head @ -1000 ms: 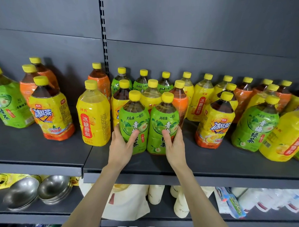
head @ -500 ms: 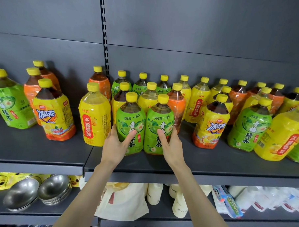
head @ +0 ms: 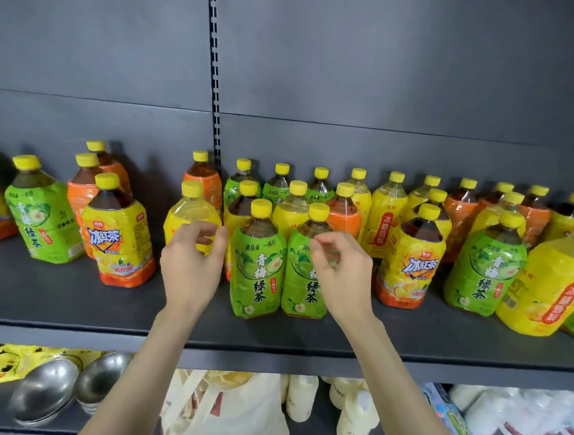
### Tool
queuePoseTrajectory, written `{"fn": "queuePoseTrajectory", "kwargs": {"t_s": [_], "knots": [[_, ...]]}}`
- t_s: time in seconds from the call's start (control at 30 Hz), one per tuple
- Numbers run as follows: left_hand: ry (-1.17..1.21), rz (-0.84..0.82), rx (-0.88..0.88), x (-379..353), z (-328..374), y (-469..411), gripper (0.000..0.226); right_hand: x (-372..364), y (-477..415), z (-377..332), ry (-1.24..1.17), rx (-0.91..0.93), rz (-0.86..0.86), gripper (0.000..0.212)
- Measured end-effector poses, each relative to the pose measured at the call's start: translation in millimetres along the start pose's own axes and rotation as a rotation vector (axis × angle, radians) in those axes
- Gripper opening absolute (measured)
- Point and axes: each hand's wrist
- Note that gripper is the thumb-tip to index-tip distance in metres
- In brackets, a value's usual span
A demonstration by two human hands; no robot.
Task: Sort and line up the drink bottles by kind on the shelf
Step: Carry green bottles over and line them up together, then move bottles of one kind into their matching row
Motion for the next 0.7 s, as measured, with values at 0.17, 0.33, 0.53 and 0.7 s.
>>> {"fn": "queuePoseTrajectory", "kwargs": {"t_s": [0.17, 0.33, 0.53, 0.7], "knots": [[-0.054, 0.088, -0.024, 2, -11, -49, 0.045, -20, -47, -20, -0.012, 0.024, -0.037, 0.012], [-0.017, -0.095, 0.030, -10, -32, -84, 0.059, -42, -93, -21, 0.262, 0.023, -0.106, 0.023], [0.097, -0.243, -0.031, -19, -48, -104, 0.043, -63, -134, -7, 0.363, -0.175, -0.394, 0.052], [0.103, -0.172, -0.044, -23, -52, -103, 0.055, -65, -148, -2, 0.366, -0.203, -0.469, 0.048]]}}
Point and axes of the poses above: each hand's wrist, its own y-axis away from the middle knuckle, its own x-axis out of the back of the hand, z = x × y, and after that the axes turned 6 degrees about z, right-handed
